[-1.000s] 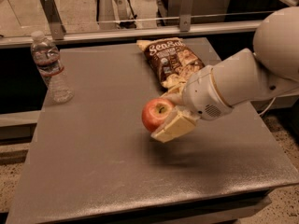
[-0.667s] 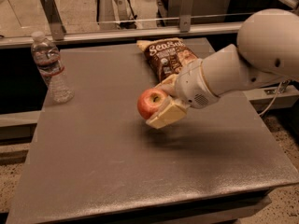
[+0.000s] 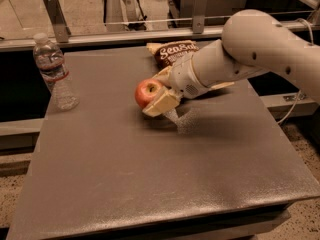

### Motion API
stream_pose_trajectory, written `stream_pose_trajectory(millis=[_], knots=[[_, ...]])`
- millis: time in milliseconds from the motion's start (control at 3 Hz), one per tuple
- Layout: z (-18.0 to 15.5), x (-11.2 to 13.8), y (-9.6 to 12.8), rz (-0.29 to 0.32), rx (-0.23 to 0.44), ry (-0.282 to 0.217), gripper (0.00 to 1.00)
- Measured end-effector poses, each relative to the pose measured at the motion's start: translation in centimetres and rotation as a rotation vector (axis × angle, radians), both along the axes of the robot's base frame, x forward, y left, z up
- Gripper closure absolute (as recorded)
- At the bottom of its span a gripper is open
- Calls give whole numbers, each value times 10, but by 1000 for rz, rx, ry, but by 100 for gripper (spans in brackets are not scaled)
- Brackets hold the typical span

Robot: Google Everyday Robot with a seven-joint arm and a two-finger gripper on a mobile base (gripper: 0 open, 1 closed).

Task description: Move apple near water bottle

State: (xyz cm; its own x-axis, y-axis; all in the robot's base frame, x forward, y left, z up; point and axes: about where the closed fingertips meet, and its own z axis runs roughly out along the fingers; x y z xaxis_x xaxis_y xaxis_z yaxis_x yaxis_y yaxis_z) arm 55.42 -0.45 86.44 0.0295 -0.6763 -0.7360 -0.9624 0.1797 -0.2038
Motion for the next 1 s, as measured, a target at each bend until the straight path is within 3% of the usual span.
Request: stream_pose_trajectory(millis=[333, 1000], knots=[[-3, 31, 4, -20, 10, -17, 100], [-26, 59, 81, 98, 119, 89, 100]])
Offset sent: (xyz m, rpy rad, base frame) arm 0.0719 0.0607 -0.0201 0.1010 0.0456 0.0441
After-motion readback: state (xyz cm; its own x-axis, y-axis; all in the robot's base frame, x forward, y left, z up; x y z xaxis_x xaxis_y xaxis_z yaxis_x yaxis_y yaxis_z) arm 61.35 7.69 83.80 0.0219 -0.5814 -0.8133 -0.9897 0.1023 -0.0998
